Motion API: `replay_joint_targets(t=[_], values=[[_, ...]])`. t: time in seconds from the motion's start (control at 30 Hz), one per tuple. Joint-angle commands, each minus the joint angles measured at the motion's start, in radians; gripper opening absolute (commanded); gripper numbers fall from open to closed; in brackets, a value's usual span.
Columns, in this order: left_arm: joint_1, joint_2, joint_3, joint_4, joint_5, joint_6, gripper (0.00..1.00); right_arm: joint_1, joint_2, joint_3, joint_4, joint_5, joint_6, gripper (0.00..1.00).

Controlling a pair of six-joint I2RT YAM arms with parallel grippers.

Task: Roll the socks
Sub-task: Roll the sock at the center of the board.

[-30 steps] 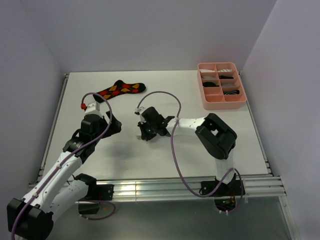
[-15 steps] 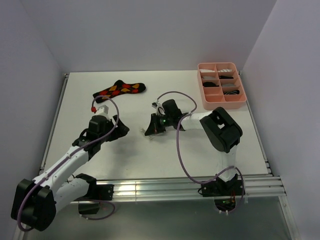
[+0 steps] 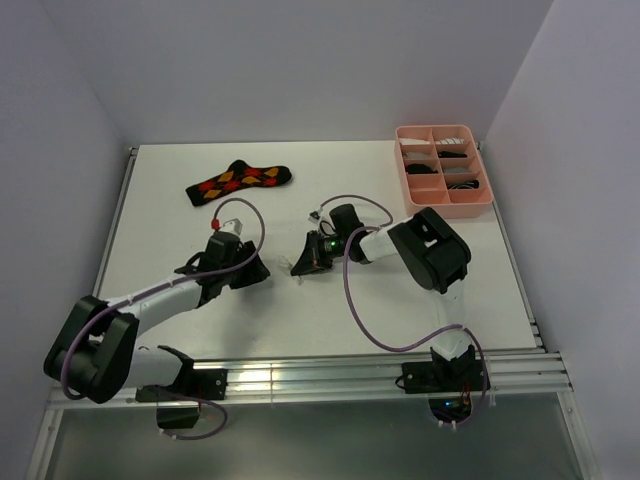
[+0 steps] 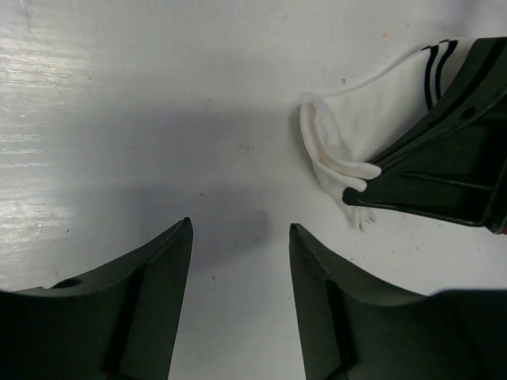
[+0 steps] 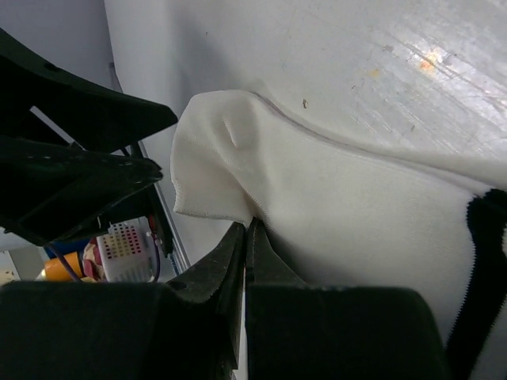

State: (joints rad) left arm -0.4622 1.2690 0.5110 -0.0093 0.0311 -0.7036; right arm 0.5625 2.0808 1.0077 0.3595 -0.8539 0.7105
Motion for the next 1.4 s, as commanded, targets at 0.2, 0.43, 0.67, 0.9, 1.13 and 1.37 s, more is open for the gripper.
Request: replay_joint_targets(t=[0.2,0.43,0.67,0.9,1.13,1.37], values=[[-0.044,0.148,0.104,0.092,0.007,0.010,0.50,-0.026,0.039,-0.020,0.053,-0.014,0.038,0.00],[-0.059,0.251,0.150,0.112,0.015,0.004,0.47,-0.029,0.038,0.002,-0.004,-0.002,0.012,0.00],[-0.061,0.282,0.181,0.124,0.038,-0.005,0.48,-0.027,0.035,0.011,-0.031,0.003,0.000,0.00],[-0.062,0.332,0.192,0.127,0.035,-0.019,0.48,-0.027,0.028,0.034,-0.085,0.024,-0.025,0.00],[-0.064,0.362,0.193,0.112,0.018,-0.046,0.48,-0.027,0.025,0.046,-0.123,0.044,-0.029,0.02],[-0.067,0.423,0.218,0.071,-0.026,-0.060,0.39,-0.027,-0.010,0.052,-0.169,0.084,-0.052,0.09]])
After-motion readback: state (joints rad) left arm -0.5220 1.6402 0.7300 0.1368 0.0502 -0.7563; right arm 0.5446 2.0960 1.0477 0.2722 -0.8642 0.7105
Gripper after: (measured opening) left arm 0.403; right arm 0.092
